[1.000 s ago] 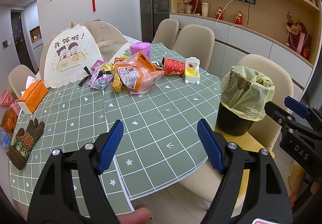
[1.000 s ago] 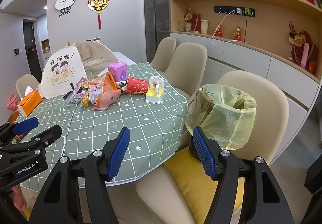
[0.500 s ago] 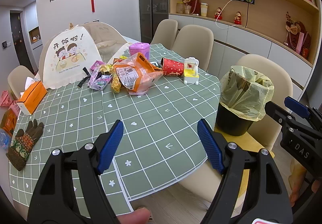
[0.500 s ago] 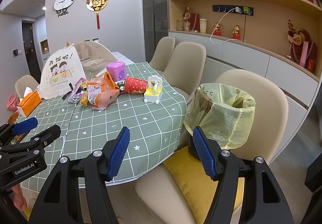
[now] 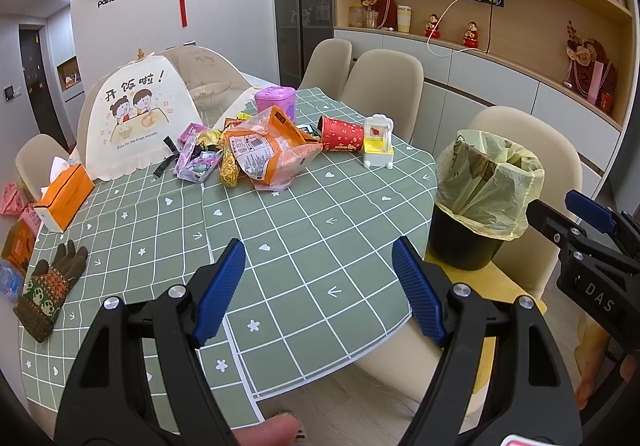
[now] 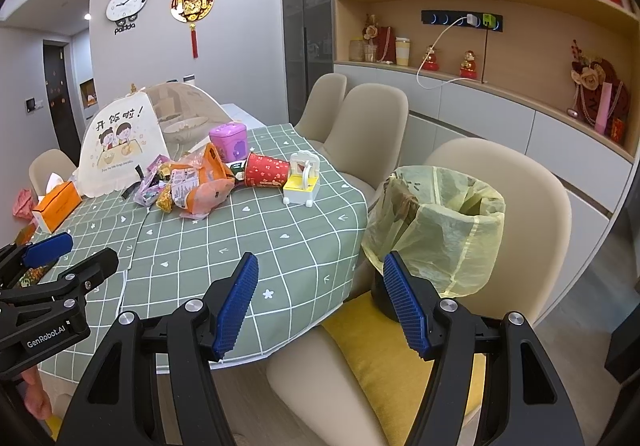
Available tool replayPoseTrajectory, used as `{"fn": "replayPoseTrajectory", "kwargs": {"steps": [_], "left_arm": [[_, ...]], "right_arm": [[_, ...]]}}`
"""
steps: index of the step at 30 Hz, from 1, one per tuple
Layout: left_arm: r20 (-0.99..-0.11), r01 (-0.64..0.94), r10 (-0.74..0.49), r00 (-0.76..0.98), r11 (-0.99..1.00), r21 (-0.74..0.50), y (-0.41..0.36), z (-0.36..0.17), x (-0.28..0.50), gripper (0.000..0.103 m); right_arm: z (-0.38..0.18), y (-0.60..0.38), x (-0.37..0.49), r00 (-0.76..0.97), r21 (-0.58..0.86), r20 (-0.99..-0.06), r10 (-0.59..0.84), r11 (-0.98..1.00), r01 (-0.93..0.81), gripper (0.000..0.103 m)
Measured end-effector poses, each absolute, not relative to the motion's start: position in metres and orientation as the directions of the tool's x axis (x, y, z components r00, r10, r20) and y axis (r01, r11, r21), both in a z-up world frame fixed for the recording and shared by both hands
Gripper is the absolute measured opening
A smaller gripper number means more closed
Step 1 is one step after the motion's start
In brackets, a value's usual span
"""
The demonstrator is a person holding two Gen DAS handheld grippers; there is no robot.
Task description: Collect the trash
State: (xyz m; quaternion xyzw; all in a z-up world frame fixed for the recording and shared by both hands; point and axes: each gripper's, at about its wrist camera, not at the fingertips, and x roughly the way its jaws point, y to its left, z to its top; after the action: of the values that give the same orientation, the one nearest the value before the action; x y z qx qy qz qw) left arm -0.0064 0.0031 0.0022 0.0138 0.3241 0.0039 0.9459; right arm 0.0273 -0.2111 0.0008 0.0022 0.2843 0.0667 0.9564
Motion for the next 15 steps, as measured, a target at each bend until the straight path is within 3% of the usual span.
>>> {"fn": "replayPoseTrajectory", "kwargs": {"steps": [15], "left_arm": [[-0.618, -0.001, 0.016, 0.786, 1.000, 0.024, 0.0016, 0.0020, -0.0013, 0.072]], "right_arm": [[-0.0011, -0.2155, 0.0322, 0.824, 0.043, -0.552, 0.128, 0.991, -0.125, 0.062]]}}
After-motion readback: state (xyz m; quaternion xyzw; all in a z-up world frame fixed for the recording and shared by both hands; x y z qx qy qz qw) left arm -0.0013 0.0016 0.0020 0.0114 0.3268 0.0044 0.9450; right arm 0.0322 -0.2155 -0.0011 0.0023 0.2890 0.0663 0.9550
